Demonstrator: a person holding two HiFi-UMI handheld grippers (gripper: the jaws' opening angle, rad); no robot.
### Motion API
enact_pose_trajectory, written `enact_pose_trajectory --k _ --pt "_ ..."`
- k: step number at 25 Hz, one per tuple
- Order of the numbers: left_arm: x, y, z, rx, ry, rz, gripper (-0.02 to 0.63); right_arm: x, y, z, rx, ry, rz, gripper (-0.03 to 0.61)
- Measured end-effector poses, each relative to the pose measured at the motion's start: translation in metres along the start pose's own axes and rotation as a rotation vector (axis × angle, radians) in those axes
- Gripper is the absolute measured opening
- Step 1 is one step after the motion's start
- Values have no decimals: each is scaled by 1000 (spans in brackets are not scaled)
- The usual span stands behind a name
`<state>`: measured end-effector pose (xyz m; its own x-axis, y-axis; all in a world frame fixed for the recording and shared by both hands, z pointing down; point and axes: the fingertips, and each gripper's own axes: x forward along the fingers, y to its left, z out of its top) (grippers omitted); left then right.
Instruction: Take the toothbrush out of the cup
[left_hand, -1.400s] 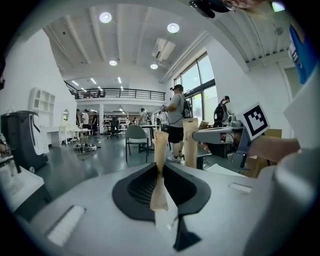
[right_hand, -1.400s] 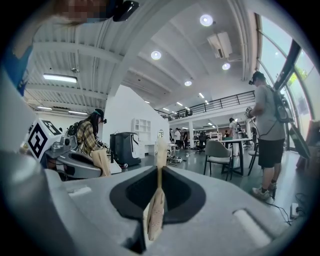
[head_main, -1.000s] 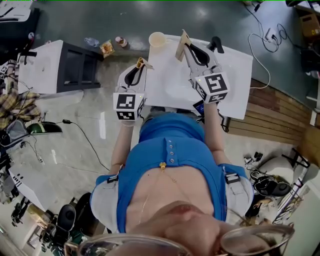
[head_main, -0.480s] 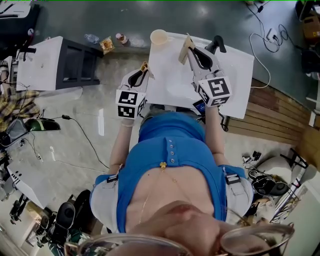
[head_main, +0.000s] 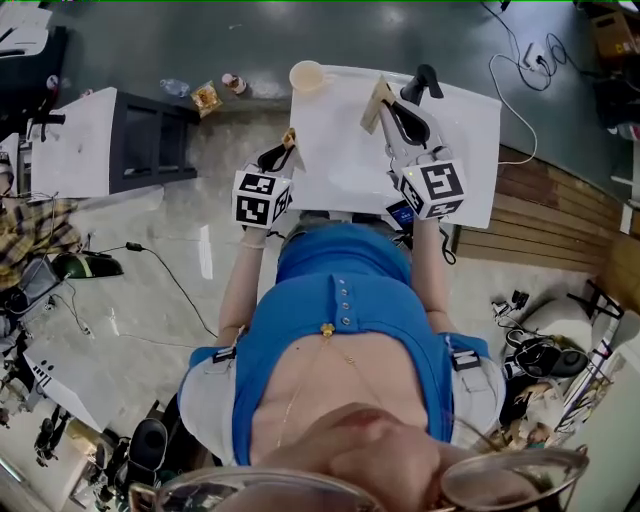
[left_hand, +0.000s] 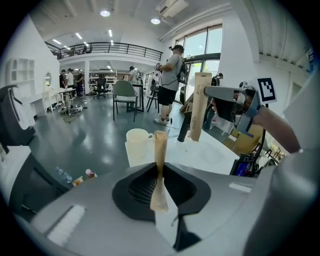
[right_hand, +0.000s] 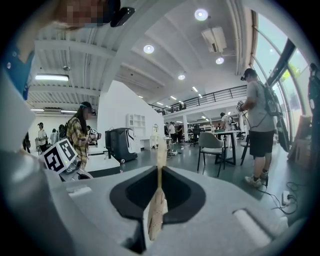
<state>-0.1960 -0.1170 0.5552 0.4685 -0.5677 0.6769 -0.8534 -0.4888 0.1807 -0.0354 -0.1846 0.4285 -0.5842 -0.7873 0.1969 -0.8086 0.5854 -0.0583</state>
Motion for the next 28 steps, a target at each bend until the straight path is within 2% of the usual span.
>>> enact_pose_trajectory --k 11,20,28 --pt "33 18 14 -111 -56 -17 46 -32 -10 -10 17 8 -75 25" --pt "56 24 9 -150 -50 -18 43 -56 -21 -17 27 23 -144 25" --pt "82 30 -13 -216 -12 -4 43 -71 -28 -26 40 45 -190 25"
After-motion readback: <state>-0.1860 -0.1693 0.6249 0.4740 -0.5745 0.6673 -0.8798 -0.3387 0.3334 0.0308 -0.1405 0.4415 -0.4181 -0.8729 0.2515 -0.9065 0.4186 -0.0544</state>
